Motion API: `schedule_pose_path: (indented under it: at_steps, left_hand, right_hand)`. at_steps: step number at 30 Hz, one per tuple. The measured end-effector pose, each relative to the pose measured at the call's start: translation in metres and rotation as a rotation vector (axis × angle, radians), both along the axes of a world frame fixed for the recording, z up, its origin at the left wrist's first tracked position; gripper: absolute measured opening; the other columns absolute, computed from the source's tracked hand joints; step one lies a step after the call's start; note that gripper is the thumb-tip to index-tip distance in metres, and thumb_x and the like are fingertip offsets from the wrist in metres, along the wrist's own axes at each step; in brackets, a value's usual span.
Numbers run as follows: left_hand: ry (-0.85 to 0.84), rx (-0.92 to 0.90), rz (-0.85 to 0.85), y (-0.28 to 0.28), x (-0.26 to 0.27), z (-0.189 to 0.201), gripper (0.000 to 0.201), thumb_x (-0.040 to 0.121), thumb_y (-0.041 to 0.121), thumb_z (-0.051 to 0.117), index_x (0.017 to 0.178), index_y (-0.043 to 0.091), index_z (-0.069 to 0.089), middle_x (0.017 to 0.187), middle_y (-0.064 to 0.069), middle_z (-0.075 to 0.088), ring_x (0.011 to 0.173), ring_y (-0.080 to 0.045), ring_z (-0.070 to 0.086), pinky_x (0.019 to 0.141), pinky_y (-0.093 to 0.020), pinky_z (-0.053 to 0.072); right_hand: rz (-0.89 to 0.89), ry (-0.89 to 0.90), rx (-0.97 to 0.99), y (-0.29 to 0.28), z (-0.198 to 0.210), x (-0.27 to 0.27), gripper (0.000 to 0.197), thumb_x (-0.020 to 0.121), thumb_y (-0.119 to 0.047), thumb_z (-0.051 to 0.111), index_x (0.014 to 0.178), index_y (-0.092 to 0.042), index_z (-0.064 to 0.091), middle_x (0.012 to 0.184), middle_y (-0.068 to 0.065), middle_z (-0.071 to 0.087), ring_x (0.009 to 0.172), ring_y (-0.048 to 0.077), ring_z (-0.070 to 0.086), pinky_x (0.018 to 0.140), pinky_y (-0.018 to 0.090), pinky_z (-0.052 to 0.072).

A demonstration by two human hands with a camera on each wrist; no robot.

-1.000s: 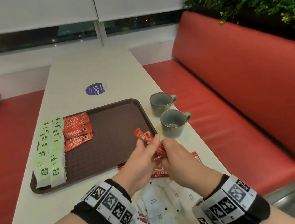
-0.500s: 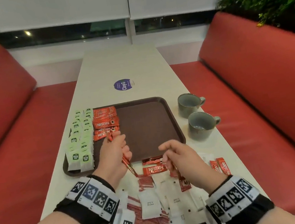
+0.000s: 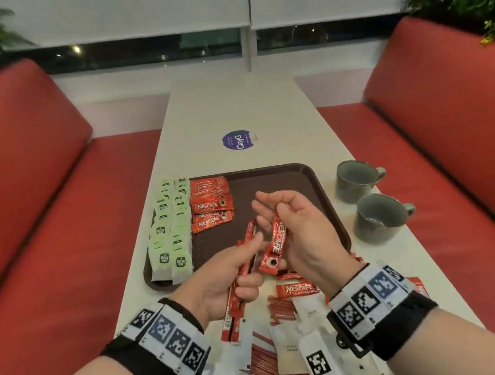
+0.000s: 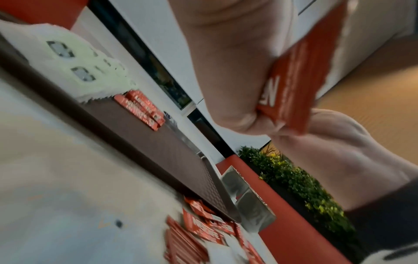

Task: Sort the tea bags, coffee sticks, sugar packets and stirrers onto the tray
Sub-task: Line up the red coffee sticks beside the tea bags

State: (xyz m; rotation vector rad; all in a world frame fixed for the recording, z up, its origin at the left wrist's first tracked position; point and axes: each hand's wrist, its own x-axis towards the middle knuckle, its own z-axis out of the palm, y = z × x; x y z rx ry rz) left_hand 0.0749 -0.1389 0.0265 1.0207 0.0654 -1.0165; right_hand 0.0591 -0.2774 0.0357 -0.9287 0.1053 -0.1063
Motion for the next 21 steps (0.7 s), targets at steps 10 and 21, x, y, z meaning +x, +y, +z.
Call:
schedule_pose_path:
  at_steps: [10, 21]
  left_hand:
    - [-0.338, 0.24, 0.257, 0.028, 0.017, -0.005, 0.01, 0.089, 0.005, 0.059, 0.088, 0.011, 0.052, 0.073, -0.007, 0.065, 0.04, -0.005, 0.033, 0.039, -0.016, 0.026]
    - [-0.433, 0.403, 0.31, 0.073, 0.017, -0.021, 0.013, 0.084, 0.013, 0.069, 0.092, 0.01, 0.059, 0.074, -0.017, 0.058, 0.043, -0.01, 0.03, 0.042, -0.022, 0.024]
  right_hand:
    - [0.101, 0.101, -0.447, 0.006, -0.021, 0.009, 0.011, 0.09, -0.008, 0.061, 0.099, -0.002, 0.065, 0.09, 0.016, 0.07, 0.084, 0.021, 0.063, 0.082, 0.035, 0.051]
    - [0.151, 0.078, -0.865, 0.038, -0.023, 0.04, 0.006, 0.089, -0.008, 0.064, 0.084, -0.006, 0.065, 0.073, 0.01, 0.067, 0.066, 0.016, 0.061, 0.072, 0.037, 0.052]
